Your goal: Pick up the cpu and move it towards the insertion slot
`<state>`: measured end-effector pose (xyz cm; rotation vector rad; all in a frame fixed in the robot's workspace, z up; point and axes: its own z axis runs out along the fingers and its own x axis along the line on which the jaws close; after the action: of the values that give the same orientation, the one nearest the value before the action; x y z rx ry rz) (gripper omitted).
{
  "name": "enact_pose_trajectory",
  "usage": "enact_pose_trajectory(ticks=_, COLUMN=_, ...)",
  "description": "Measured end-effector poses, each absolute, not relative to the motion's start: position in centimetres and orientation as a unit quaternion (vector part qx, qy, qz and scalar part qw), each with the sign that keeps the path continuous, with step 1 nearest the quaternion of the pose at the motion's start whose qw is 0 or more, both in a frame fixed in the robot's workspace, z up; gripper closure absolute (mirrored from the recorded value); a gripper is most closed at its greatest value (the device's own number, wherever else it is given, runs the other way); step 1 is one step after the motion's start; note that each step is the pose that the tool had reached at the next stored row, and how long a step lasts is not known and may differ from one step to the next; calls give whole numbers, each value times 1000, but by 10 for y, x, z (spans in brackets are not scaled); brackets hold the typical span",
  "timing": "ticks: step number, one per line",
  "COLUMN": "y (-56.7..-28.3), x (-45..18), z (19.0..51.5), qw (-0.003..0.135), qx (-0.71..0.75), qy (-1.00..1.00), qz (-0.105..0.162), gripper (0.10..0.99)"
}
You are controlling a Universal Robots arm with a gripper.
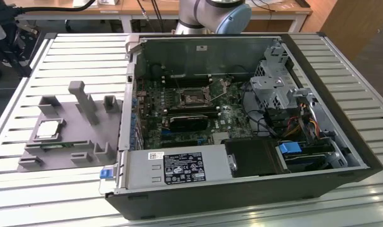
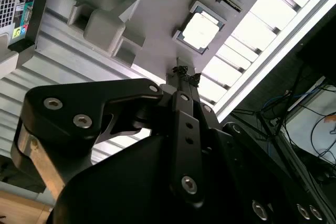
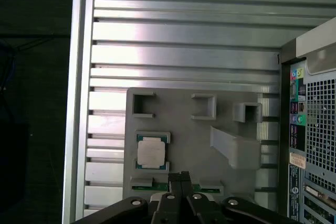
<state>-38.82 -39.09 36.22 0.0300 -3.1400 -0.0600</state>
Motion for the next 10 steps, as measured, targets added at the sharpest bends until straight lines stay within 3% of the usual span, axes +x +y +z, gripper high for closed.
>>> enact_pose_trajectory(ticks=10, y=-391, x=-388, z=354, qw=0, qx=10, qy=-1000, qz=-19, gripper=984)
